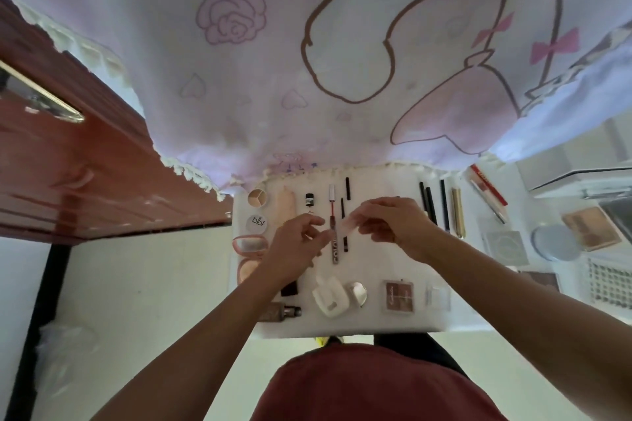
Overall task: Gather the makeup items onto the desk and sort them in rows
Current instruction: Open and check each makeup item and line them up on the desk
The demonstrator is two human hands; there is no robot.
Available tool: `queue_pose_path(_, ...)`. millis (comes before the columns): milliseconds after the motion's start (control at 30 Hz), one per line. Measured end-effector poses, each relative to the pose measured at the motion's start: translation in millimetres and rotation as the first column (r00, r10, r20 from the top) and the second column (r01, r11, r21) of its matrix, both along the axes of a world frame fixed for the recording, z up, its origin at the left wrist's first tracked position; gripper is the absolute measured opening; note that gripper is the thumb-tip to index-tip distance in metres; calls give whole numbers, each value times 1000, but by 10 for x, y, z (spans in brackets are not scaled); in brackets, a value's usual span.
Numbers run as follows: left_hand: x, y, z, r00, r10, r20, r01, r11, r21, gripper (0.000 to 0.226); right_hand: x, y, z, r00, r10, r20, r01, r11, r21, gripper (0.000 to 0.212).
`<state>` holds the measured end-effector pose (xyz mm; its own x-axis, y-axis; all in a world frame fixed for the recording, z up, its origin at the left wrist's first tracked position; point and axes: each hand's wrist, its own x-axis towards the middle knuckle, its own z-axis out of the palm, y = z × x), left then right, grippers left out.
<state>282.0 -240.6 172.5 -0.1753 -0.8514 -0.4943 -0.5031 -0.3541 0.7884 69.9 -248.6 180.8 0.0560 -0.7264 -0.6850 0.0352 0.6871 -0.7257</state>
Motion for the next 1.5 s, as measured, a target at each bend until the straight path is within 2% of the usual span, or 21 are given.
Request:
queue_pose_path(67,-20,-53,144,990,31,-134,-27,999,30,26,11,65,138,999,-16,43,17,1000,-14,18)
queue_pose_path(167,-27,-85,336,977,16,-213,-15,1000,5,18,23,128,282,995,-66,74,66,998,-8,24)
queue_pose_path(333,-6,-105,552,962,-19,-271,2,998,-63,7,26,194,470,998,-43,50,46,997,-59,19)
queue_pose_path(533,24,-101,665,959,-62,-278,30,993,-115,18,28,234,604,998,-11,62,18,992,-126,17)
queue_pose_path(833,110,-109,711,949,-9,-315,-23,995,-96,16,109,263,739,1000,7,19,0,941,-337,16)
queue_pose_path(933,115,-119,730,949,-15,-315,-19,994,-107,15,137,262,806,999,45,-13,-47,959,-281,14)
queue_pose_path(1033,102,-129,758,956,-51,-290,12,991,-135,12,128,254,826,995,97,-25,-100,976,-196,29)
queue_pose_path(1133,103,-132,773,960,-70,-270,32,989,-141,12,80,265,811,997,80,13,-76,978,-194,17)
queue_pose_path(1233,97,-133,784,960,-80,-267,44,990,-136,11,52,277,823,995,70,75,-56,985,-165,22)
queue_pose_path(1333,69,-122,792,962,-99,-255,65,988,-140,14,54,298,843,995,73,72,-66,993,-98,30)
queue_pose_path(1433,62,-114,796,963,-112,-246,79,987,-140,12,20,328,819,994,84,65,-75,988,-132,17)
queue_pose_path(1500,70,-106,797,962,-118,-248,88,988,-130,12,-3,351,807,992,85,92,-71,986,-150,20)
